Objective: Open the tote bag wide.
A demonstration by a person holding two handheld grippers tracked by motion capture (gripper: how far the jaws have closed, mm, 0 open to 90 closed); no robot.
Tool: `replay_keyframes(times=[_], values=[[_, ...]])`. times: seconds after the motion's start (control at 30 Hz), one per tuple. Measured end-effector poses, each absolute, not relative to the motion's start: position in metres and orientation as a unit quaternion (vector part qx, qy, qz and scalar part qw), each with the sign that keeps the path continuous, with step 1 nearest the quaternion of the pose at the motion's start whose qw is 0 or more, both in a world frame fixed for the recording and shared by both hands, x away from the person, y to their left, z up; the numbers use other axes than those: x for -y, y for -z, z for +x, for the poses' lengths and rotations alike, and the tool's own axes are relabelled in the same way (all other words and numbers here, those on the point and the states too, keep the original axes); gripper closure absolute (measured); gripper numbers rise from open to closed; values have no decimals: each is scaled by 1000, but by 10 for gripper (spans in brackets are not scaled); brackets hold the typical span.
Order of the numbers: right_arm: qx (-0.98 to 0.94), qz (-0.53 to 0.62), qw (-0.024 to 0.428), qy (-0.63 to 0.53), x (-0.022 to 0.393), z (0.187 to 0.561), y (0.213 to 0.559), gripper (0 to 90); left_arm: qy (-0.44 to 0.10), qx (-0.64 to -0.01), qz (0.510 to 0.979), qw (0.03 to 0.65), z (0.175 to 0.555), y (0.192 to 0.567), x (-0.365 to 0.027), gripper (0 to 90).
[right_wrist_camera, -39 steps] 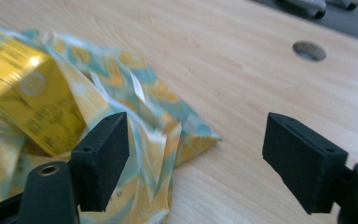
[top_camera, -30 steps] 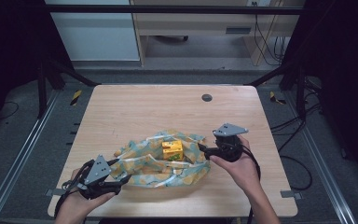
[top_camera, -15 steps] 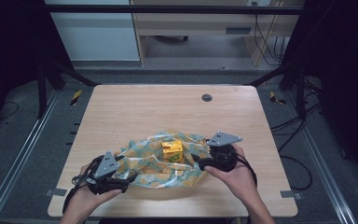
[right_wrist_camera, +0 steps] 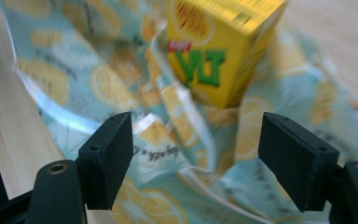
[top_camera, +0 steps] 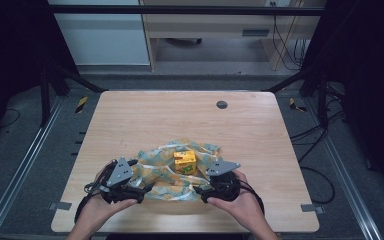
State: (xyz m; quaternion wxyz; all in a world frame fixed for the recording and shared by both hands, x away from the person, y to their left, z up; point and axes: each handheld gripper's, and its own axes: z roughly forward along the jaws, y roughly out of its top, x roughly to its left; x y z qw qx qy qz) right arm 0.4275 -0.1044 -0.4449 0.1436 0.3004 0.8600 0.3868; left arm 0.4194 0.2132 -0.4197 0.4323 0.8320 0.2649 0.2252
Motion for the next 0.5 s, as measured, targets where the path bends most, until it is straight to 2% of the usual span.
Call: replay_keyframes(times=[0.03, 0.13, 0.2, 0.23, 0.3, 0.4, 0.5], values=[[-864, 298, 142, -380, 102, 427, 449, 280, -227, -262, 834, 430, 419, 418, -215, 89], [-872, 287, 122, -376, 96, 424, 460, 405, -229, -270, 829, 433, 421, 421, -217, 77], [-882, 272, 113, -368, 91, 419, 466, 549, -223, -273, 826, 440, 424, 425, -218, 61], [-887, 264, 111, -363, 88, 417, 468, 580, -216, -275, 825, 445, 425, 429, -217, 61], [-892, 251, 106, -361, 84, 415, 469, 737, -202, -274, 825, 451, 429, 436, -212, 60], [-892, 243, 99, -367, 83, 413, 467, 836, -199, -266, 832, 444, 432, 442, -202, 61], [-899, 234, 95, -358, 84, 410, 469, 872, -197, -268, 827, 453, 436, 435, -198, 77]])
